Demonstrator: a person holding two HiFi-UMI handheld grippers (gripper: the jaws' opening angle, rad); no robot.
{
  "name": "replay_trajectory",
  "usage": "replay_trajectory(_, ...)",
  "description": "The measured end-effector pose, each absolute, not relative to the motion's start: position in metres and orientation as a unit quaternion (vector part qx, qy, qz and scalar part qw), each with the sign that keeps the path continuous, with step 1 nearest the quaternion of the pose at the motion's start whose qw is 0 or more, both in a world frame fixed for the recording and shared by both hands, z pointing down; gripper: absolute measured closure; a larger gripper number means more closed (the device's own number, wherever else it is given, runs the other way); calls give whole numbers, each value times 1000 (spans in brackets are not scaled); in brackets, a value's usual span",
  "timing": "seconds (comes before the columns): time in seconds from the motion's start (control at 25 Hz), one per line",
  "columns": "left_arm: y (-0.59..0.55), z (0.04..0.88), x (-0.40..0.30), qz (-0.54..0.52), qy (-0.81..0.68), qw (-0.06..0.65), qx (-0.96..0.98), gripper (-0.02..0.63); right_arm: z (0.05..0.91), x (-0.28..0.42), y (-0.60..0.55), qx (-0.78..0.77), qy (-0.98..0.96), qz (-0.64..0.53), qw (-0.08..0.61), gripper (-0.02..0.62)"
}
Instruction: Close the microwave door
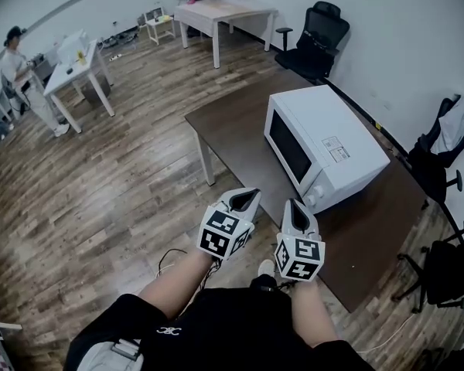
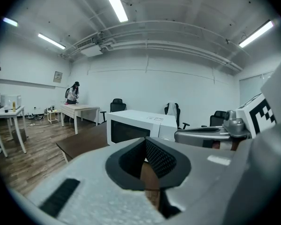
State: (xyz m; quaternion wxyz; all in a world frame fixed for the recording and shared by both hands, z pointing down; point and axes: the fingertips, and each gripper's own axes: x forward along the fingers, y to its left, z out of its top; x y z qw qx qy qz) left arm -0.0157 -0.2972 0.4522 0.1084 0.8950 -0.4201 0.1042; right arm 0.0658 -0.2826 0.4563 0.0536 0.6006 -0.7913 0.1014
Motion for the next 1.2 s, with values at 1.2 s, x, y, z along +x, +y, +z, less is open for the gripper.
replay_trajectory(1.2, -273, 470, -35, 95, -415, 143, 894, 594, 461, 54, -256, 611, -783, 102, 55, 588)
